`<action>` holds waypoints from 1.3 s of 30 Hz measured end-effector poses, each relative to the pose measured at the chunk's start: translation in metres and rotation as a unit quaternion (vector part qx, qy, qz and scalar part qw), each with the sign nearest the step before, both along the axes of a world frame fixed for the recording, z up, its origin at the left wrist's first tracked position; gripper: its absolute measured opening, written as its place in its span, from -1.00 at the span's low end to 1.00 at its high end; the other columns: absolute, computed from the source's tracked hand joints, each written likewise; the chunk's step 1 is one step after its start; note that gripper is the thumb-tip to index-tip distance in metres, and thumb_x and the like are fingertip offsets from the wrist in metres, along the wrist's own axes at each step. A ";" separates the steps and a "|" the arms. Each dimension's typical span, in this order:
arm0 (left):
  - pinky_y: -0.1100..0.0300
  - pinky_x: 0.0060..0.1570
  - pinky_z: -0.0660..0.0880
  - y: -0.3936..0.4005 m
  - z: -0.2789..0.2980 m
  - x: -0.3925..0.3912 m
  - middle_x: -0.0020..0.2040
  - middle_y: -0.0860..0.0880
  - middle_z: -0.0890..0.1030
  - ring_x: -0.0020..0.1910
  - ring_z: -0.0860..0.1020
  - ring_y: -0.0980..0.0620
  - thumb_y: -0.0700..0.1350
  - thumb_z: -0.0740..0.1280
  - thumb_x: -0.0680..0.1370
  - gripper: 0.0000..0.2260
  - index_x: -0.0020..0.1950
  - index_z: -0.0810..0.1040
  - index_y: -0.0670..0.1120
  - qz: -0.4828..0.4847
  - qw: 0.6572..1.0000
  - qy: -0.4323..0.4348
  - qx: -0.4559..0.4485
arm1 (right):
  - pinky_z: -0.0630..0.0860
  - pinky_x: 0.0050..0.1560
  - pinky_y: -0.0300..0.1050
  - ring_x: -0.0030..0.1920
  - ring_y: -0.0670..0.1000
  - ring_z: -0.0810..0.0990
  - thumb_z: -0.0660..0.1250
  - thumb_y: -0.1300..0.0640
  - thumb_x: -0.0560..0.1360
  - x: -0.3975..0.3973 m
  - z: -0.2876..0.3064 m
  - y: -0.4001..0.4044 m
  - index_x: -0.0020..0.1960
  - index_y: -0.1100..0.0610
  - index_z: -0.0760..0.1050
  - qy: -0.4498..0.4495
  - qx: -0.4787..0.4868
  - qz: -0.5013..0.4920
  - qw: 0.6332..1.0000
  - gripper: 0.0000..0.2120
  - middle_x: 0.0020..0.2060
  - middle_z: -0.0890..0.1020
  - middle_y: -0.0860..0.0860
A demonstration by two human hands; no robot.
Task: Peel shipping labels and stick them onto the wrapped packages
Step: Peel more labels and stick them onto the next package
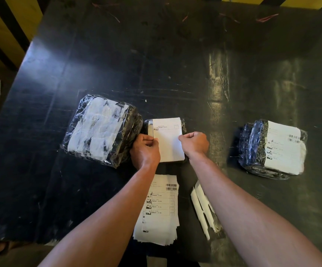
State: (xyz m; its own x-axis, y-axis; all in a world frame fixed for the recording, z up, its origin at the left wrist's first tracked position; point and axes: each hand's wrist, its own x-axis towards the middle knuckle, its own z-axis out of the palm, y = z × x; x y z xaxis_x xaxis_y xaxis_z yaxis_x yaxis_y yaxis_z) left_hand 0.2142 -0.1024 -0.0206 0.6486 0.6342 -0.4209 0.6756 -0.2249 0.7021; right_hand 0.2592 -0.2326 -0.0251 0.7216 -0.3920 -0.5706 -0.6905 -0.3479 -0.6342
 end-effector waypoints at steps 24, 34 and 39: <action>0.04 0.66 -0.25 0.021 -0.039 -0.058 0.70 0.06 -0.35 0.65 -0.39 0.14 0.15 0.07 0.74 -0.29 0.70 -0.31 -0.01 -0.525 0.827 -0.037 0.196 | -0.31 0.63 0.30 0.70 -0.03 -0.13 -0.11 -0.16 0.74 0.028 -0.018 0.006 0.72 0.06 -0.15 -0.112 -0.261 0.572 0.770 -0.37 0.72 -0.08 -0.03; 0.08 0.64 -0.33 0.023 -0.038 -0.056 0.67 0.05 -0.44 0.62 -0.46 0.15 0.16 0.08 0.73 -0.26 0.69 -0.35 -0.02 -0.540 0.819 -0.015 0.194 | -0.29 0.65 0.22 0.69 -0.05 -0.15 -0.24 -0.19 0.73 0.002 -0.005 -0.010 0.71 0.00 -0.12 -0.173 -0.237 0.619 0.729 -0.40 0.69 -0.09 -0.06; 0.05 0.66 -0.27 0.029 -0.035 -0.054 0.67 0.08 -0.43 0.63 -0.45 0.14 0.12 0.11 0.73 -0.25 0.69 -0.35 -0.01 -0.553 0.812 0.000 0.187 | -0.38 0.61 0.27 0.68 -0.07 -0.15 -0.23 -0.18 0.67 -0.022 -0.011 -0.029 0.72 0.05 -0.10 -0.144 -0.298 0.604 0.725 -0.34 0.70 -0.06 -0.05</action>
State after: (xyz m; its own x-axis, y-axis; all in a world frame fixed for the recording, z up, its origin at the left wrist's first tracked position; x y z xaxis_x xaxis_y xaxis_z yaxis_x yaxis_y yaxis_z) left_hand 0.1599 -0.0737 -0.0560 0.9087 -0.2520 -0.3328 -0.0845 -0.8918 0.4446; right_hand 0.2375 -0.2613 -0.0358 0.7992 0.5108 -0.3169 0.4784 -0.8597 -0.1791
